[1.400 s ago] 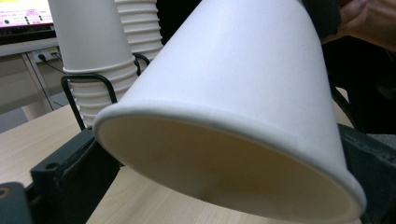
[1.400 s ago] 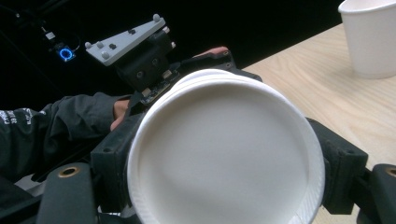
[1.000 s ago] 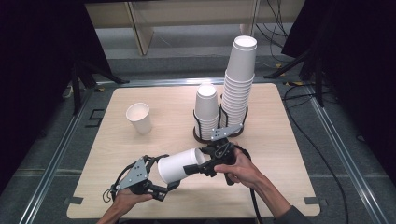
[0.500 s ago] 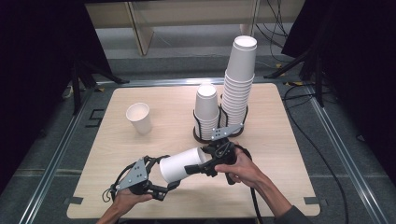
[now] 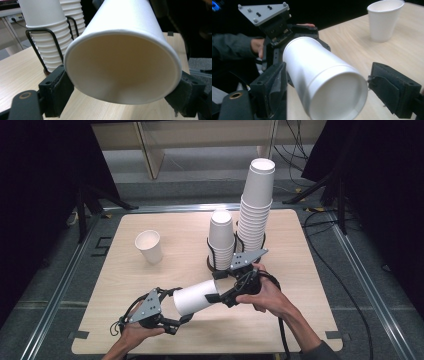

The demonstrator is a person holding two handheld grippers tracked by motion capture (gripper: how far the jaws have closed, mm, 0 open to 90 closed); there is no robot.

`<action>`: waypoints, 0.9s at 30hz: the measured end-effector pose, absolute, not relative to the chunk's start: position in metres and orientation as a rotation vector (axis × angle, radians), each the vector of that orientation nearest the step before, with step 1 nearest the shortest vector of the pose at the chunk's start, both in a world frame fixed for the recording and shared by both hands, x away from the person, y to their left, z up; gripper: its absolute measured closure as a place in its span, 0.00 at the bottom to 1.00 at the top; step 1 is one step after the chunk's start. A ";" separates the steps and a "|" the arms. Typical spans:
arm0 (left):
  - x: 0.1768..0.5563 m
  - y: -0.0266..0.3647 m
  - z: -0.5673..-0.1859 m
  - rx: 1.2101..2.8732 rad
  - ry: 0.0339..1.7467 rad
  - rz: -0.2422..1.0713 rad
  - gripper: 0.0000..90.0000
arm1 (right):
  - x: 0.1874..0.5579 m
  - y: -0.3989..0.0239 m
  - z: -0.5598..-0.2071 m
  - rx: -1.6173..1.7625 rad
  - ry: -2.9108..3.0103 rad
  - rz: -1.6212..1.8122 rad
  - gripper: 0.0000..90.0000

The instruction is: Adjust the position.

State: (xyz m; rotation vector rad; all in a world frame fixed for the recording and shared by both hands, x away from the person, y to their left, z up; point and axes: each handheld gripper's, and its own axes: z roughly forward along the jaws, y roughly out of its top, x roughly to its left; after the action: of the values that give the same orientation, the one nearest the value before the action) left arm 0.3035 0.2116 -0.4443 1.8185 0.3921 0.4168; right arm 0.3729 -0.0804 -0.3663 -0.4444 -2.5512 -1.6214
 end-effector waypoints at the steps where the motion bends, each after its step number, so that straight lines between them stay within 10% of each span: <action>1: 0.304 0.212 -0.444 1.830 0.401 0.423 0.18 | 0.371 -0.081 -0.363 -0.437 -2.590 -1.627 0.17; 27: 0.302 0.203 -0.445 2.048 0.364 0.412 0.18 | 0.332 -0.026 -0.370 0.140 -3.302 -0.994 0.19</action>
State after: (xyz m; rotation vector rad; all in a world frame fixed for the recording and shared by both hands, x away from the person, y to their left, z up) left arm 0.3024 0.2027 -0.4451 2.0481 0.3645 0.4116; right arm 0.3317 -0.0264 -0.3705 0.1404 -3.3024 -0.9941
